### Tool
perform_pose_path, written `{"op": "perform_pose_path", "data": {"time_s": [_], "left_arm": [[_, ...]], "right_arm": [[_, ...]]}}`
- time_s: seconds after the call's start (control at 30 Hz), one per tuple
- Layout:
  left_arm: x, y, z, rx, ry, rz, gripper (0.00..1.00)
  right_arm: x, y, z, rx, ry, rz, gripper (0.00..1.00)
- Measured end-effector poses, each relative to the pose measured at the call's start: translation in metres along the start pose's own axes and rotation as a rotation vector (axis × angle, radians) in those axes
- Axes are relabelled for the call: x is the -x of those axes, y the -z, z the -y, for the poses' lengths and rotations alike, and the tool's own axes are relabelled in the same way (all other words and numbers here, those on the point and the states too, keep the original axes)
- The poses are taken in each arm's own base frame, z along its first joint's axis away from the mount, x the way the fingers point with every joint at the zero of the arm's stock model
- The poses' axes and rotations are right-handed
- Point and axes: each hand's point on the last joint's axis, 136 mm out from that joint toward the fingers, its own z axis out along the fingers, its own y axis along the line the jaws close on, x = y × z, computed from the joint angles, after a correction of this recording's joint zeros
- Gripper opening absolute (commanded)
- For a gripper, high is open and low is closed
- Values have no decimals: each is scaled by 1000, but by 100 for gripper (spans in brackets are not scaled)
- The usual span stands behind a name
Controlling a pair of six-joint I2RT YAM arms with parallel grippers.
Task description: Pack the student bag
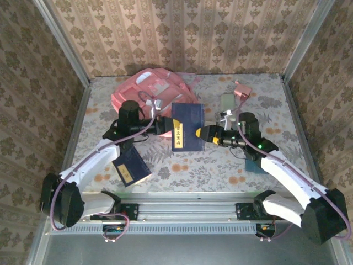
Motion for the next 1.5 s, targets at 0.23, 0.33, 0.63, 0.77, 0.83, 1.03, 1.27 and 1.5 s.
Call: {"op": "perform_pose_path", "data": {"time_s": [0.23, 0.33, 0.63, 0.77, 0.83, 1.03, 1.27, 1.5], "left_arm": [[-9, -8, 4, -35, 7, -20, 0], [-12, -10, 3, -32, 8, -25, 6], [-6, 10, -40, 65, 75, 26, 69], [-9, 17, -55, 52, 133, 31, 73], [-13, 12, -47, 11, 128, 7, 73], [-25, 1, -16, -98, 61, -57, 73], [-28, 2, -18, -79, 38, -67, 73], [-37, -5, -16, -62, 22, -104, 73]], "right_arm": [[9, -22, -11, 83, -37, -5, 48], [13, -23, -18, 115, -42, 4, 7], [13, -13, -32, 134, -20, 25, 0], [13, -5, -41, 156, 4, 34, 0], [11, -3, -43, 167, 10, 31, 0], [4, -4, -36, 162, -21, 16, 0], [6, -4, -44, 197, -37, 17, 0], [8, -7, -52, 252, -66, 3, 0]]}}
